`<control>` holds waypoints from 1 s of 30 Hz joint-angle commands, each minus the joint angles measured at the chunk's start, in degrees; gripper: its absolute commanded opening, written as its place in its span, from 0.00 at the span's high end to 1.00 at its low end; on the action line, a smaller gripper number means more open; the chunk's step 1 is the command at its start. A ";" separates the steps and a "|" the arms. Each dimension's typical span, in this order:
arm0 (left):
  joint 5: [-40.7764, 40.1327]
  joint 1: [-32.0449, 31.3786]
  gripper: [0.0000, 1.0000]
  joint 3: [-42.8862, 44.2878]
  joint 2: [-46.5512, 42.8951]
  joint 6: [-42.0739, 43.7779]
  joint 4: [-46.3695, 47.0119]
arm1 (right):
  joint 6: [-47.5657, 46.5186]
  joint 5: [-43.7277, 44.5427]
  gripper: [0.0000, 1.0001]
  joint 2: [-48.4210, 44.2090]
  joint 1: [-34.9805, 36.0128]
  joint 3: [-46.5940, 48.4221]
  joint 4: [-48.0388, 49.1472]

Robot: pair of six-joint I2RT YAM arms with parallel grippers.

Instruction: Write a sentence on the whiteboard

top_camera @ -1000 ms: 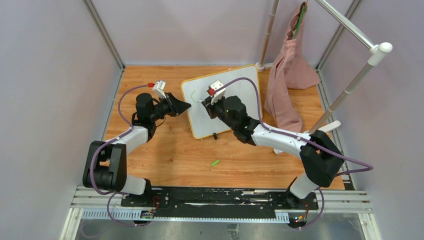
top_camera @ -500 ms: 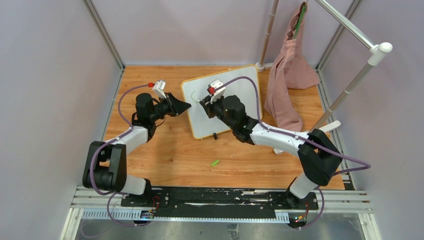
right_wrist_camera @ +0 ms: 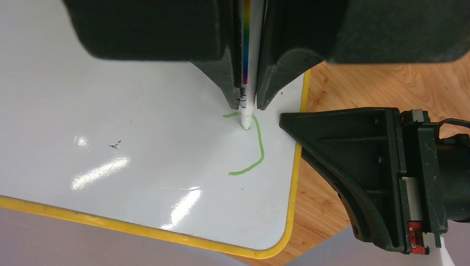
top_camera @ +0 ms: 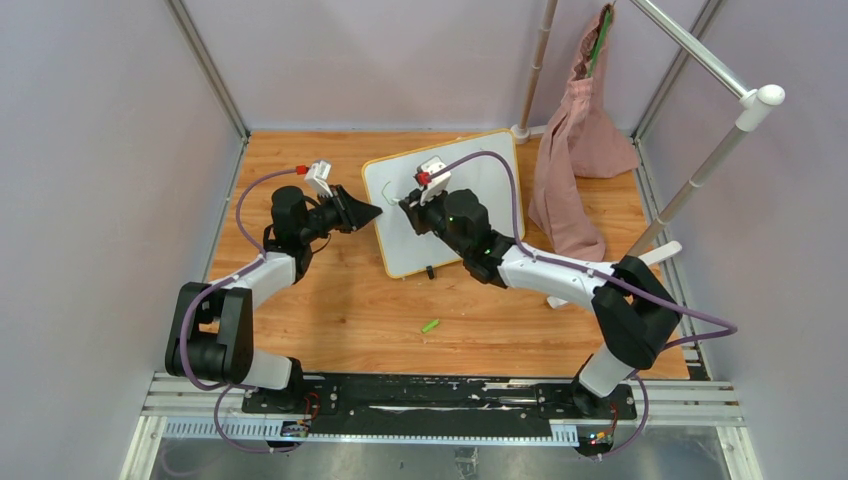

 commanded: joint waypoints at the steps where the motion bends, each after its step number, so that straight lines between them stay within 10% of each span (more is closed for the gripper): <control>1: 0.18 0.28 1.00 0.77 -1.08 0.12 1.35 | 0.43 3.45 1.00 -0.78 -1.84 0.51 0.24; 30: 0.22 0.29 1.00 0.77 -1.11 0.18 1.42 | 1.66 1.00 1.00 -2.53 -4.02 -1.52 -3.86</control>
